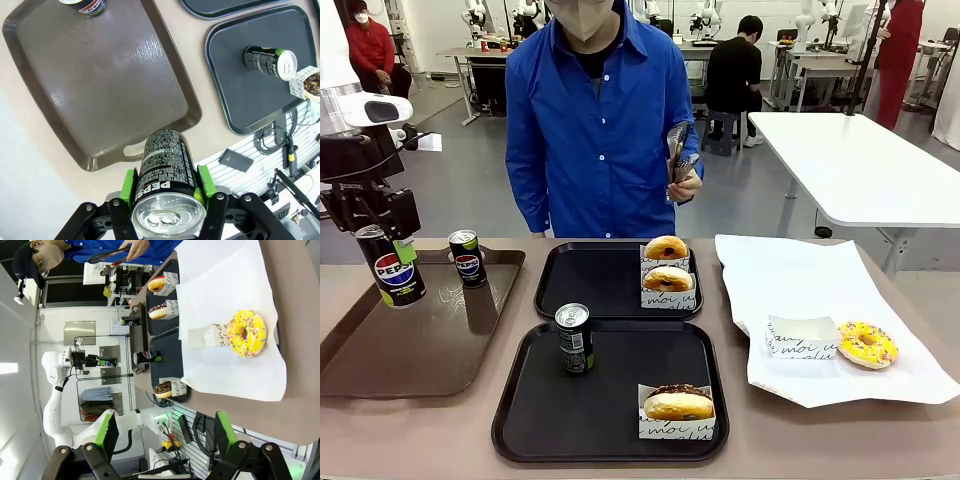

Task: Set up donuts and drinks on trays.
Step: Pick up one Pepsi coke from the Handle tray and place it on the Flat Tray without a Pepsi coke.

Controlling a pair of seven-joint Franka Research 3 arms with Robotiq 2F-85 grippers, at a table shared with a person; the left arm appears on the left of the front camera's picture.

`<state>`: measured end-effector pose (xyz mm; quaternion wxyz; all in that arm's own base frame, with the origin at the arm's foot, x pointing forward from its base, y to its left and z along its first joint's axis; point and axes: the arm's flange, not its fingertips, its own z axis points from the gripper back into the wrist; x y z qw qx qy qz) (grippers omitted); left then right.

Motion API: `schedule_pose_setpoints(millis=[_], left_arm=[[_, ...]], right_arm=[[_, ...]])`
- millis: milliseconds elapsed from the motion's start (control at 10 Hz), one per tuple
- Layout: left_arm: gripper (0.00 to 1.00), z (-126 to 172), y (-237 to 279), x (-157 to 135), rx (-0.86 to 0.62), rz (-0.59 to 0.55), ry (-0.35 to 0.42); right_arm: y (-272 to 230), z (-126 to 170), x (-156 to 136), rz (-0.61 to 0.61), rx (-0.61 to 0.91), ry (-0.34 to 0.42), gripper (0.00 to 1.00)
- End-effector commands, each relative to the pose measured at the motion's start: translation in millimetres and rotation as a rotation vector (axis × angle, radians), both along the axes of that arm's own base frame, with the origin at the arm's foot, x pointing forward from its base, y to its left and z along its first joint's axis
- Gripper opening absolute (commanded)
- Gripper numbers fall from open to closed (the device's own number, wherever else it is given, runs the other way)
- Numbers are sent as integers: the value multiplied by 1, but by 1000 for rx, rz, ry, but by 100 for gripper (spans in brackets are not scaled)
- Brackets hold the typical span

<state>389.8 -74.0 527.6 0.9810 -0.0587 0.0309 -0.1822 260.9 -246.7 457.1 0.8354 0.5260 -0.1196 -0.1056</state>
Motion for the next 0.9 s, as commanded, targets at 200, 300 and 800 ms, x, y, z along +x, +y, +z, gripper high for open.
schedule_pose_setpoints(millis=[200,300,800], left_arm=[[59,0,0,0,0,0,0],[59,9,-12,19,-12,27,-45],[59,36,-61,80,37,46,-141]], right_arm=[[-1,0,-2,13,1,-4,100],[-1,0,-2,13,1,-4,100],[-1,0,-2,13,1,-4,100]])
